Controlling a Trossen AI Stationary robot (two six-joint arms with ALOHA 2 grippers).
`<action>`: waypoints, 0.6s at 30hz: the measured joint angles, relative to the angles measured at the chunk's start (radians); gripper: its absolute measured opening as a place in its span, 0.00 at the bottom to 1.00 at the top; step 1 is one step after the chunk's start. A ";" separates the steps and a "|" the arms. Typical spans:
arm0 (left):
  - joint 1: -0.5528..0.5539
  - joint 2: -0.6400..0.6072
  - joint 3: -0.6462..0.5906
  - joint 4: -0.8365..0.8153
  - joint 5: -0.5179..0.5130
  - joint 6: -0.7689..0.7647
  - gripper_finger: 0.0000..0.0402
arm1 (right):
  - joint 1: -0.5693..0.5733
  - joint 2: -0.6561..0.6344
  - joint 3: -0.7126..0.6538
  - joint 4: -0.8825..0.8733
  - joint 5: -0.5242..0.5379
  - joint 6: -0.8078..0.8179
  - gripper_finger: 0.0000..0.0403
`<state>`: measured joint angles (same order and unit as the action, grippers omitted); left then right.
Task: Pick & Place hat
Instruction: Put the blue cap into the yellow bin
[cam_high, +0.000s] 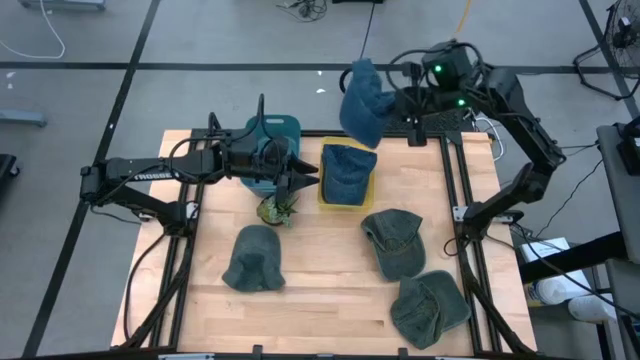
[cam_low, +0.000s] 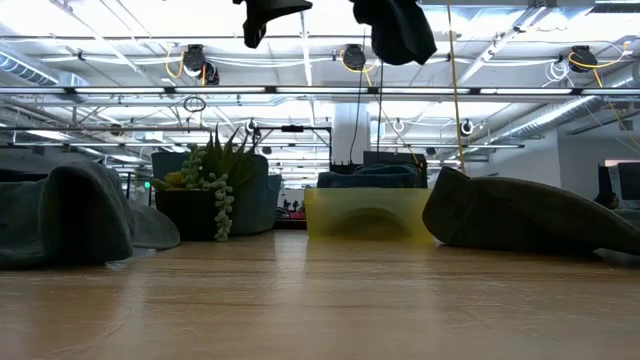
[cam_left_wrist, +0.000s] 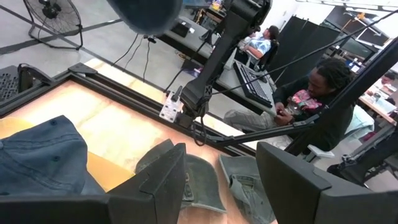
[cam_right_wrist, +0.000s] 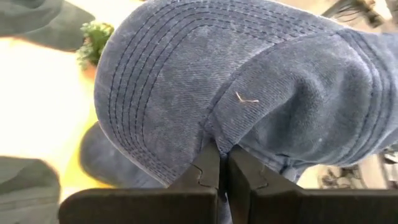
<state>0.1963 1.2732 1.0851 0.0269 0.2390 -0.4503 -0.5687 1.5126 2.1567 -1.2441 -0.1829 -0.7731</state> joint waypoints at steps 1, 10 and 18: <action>0.000 0.000 0.000 0.000 0.000 0.000 0.50 | 0.005 0.004 0.002 -0.014 0.000 0.002 0.00; 0.000 0.000 0.000 0.000 0.000 0.000 0.50 | 0.050 0.036 0.003 -0.088 0.027 0.044 0.00; 0.000 0.000 0.000 0.023 0.000 0.000 0.50 | 0.107 0.110 0.003 -0.169 0.088 0.061 0.00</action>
<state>0.1959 1.2732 1.0851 0.0501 0.2390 -0.4500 -0.4620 1.6225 2.1593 -1.4135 -0.0954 -0.7120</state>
